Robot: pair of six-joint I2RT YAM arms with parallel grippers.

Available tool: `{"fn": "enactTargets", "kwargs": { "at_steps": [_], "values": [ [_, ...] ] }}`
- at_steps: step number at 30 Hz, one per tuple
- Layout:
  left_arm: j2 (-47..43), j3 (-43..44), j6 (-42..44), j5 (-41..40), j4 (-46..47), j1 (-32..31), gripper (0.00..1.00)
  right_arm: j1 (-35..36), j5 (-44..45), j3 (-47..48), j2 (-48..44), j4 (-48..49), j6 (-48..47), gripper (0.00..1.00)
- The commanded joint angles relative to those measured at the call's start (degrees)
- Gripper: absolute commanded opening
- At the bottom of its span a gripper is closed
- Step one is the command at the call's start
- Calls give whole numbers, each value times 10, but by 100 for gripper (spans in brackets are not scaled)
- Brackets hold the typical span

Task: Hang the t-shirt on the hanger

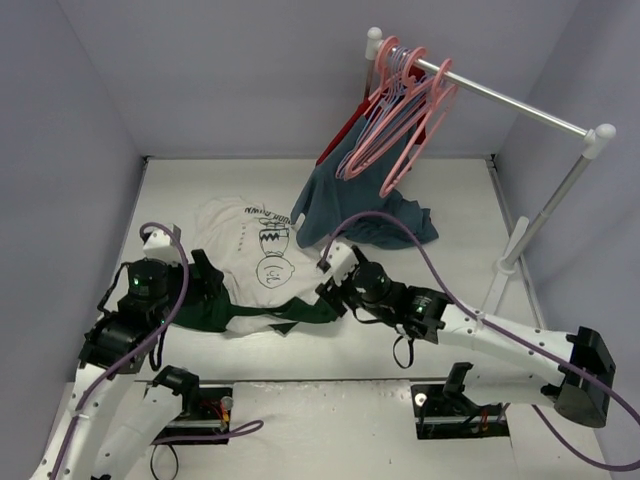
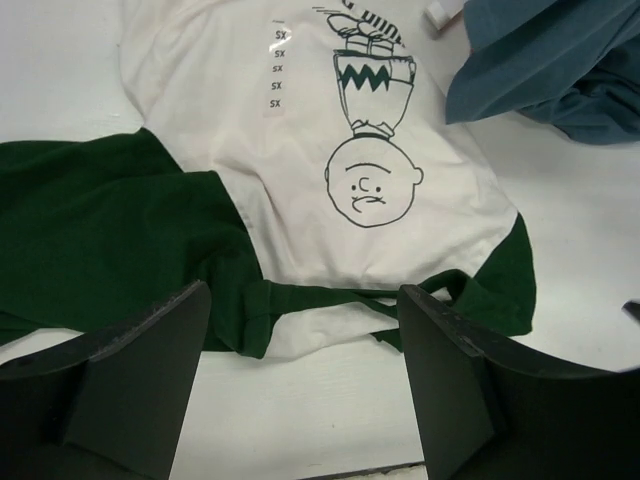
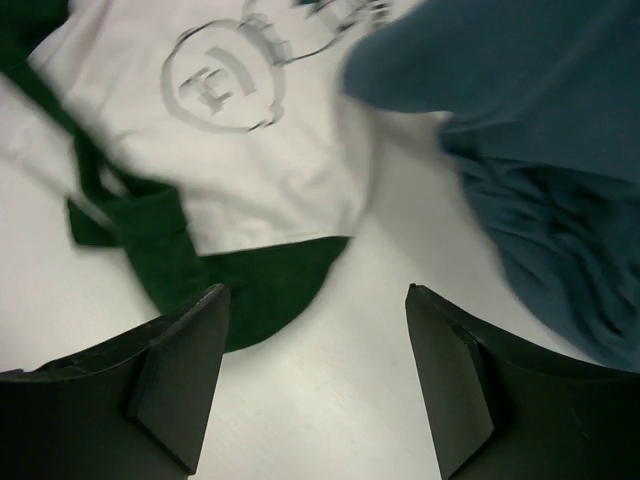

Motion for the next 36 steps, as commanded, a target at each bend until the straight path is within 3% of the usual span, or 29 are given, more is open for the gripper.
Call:
{"fn": "enactTargets", "kwargs": {
  "at_steps": [1,6,9,13,18,26,36],
  "values": [
    [38,63,1,13,-13,-1,71,-17,192,100,-47,14,68,69],
    [48,52,-33,-32,-24,-1,71,-53,382,200,-53,10,106,74],
    [70,43,-58,-28,-22,-2,71,-146,417,282,-23,9,119,76],
    [94,47,-60,-13,-25,-3,71,-247,398,349,21,6,130,74],
    [97,71,-36,11,-52,-4,71,-370,280,456,122,4,198,71],
    [78,67,-35,14,-73,-4,71,-387,240,564,250,4,247,78],
    [70,58,-32,32,-73,-4,71,-386,290,556,304,4,279,79]
  ]
}}
